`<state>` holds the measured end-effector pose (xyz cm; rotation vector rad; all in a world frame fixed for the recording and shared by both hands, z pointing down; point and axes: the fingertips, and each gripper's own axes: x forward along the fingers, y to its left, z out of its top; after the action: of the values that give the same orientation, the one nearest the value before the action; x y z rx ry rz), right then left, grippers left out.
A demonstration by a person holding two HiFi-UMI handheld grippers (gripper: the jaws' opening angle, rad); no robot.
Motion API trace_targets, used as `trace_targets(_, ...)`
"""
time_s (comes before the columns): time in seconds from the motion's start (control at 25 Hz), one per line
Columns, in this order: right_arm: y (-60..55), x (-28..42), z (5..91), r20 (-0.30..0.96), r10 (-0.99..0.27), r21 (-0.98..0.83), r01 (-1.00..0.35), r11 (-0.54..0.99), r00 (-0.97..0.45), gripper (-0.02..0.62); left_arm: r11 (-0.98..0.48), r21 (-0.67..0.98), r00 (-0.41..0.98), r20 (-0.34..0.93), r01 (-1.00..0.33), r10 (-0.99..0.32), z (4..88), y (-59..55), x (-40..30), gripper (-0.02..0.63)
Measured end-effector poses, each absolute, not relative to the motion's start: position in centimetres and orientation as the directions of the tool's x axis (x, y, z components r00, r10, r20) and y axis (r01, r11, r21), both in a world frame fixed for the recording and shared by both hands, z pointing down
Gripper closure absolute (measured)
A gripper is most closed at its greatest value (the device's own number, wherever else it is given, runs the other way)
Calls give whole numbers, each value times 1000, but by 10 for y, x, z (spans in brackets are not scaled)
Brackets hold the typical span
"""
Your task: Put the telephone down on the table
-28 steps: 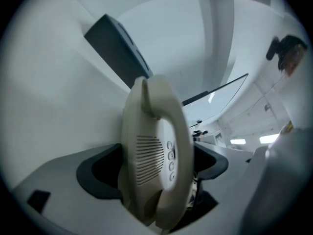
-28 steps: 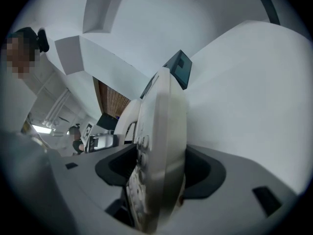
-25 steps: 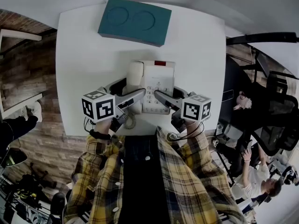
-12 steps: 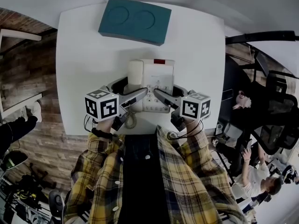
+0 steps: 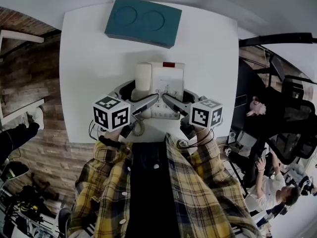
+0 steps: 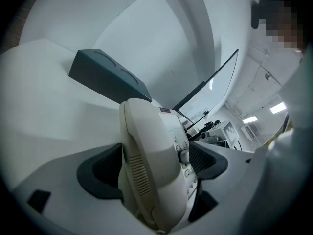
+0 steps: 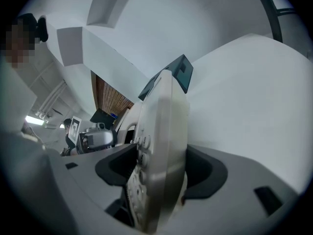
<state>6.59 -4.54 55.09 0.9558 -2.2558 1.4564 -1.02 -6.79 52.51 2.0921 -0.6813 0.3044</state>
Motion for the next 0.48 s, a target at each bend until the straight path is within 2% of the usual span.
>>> trace_targets(0.48,-46,66,550,584,-396,-657,-699,281,-708,308,-479,662,817,447,-577,-366,521,-67,-13,166)
